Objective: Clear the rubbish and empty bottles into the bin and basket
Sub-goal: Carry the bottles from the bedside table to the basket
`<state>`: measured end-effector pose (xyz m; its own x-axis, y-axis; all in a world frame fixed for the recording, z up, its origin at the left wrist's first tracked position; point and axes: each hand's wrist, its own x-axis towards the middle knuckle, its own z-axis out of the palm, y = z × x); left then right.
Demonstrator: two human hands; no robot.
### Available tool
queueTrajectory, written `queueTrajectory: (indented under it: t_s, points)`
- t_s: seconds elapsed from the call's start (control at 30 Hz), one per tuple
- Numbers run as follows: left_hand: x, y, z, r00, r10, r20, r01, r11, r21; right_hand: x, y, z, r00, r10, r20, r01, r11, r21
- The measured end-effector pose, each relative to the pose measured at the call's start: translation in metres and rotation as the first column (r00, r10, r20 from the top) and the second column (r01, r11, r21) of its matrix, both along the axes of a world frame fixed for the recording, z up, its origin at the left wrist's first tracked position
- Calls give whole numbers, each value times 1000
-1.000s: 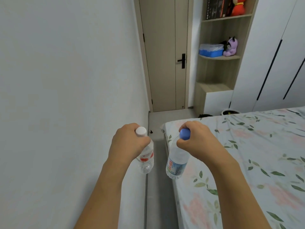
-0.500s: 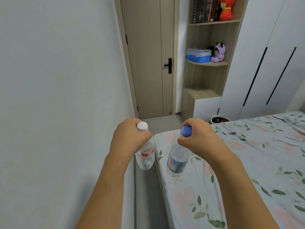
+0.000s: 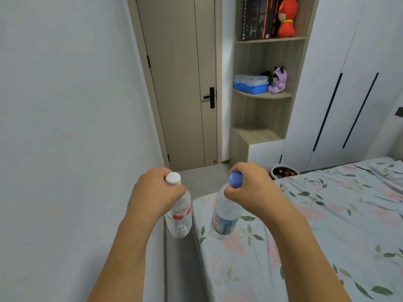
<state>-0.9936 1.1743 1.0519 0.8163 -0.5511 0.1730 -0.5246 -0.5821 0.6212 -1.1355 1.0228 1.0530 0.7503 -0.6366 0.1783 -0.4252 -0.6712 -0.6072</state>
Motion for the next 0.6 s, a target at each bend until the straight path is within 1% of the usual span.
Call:
queueTrajectory:
  t_s: [0.13,0.23,0.37,0.6]
  points:
    - [57,-34,-8,1000,13,-23,-13,1000,13,62,-33,-5,999,27,-20,-26,1000,5]
    - [107,-69,-8,1000,-3,-27,3,1000,9,111,-64,-7,1000,2,-13,-2,1000,4]
    - [164,-115,3,999,-29,-32,29,1000,-3,169,-102,-3,999,-21,-44,22,1000,12]
    - [213,-166,5,998,-44,-40,43,998,-47,220,-157,3,999,-19,-29,19,1000,-19]
